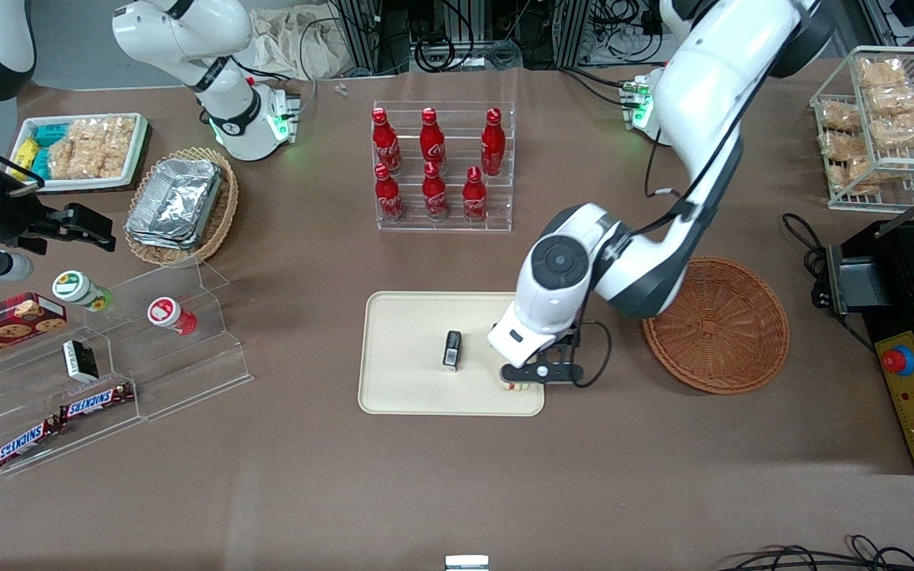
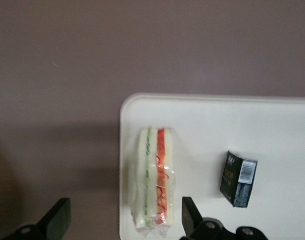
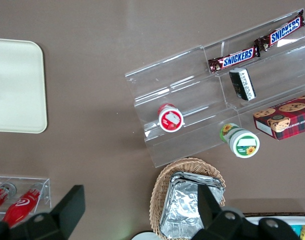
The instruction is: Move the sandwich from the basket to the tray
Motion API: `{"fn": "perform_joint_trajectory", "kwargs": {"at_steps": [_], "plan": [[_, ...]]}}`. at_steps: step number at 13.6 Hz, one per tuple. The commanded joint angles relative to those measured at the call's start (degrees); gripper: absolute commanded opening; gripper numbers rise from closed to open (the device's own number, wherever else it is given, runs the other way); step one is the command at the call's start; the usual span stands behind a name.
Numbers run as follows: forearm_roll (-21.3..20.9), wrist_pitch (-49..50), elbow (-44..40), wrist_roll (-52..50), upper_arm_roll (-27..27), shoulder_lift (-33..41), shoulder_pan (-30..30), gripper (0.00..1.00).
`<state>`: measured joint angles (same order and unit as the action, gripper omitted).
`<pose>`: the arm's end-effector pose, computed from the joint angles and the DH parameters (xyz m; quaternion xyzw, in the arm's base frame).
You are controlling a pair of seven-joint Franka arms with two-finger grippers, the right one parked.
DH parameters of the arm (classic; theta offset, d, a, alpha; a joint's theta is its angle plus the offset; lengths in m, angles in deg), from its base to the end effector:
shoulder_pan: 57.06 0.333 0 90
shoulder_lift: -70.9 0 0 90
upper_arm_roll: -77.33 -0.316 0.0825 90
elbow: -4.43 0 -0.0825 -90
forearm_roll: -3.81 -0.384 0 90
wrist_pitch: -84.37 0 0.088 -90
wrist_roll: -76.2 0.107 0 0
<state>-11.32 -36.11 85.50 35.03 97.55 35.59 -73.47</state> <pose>0.6185 -0.3807 0.3659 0.9982 0.0143 0.0547 0.0205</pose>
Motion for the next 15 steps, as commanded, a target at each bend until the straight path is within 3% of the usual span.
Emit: {"fn": "perform_joint_trajectory", "kwargs": {"at_steps": [1,4,8,15], "plan": [[4.04,4.01,1.03,0.39,0.17,6.11,4.1,1.0],[5.19,10.5,0.67,1.09,0.17,11.03,7.26,1.0],[14.93,21.93,0.76,12.78,0.0,18.33,14.81,1.0],[16.7,29.77,3.57,14.01,-3.08,27.82,17.55,1.0]]}}
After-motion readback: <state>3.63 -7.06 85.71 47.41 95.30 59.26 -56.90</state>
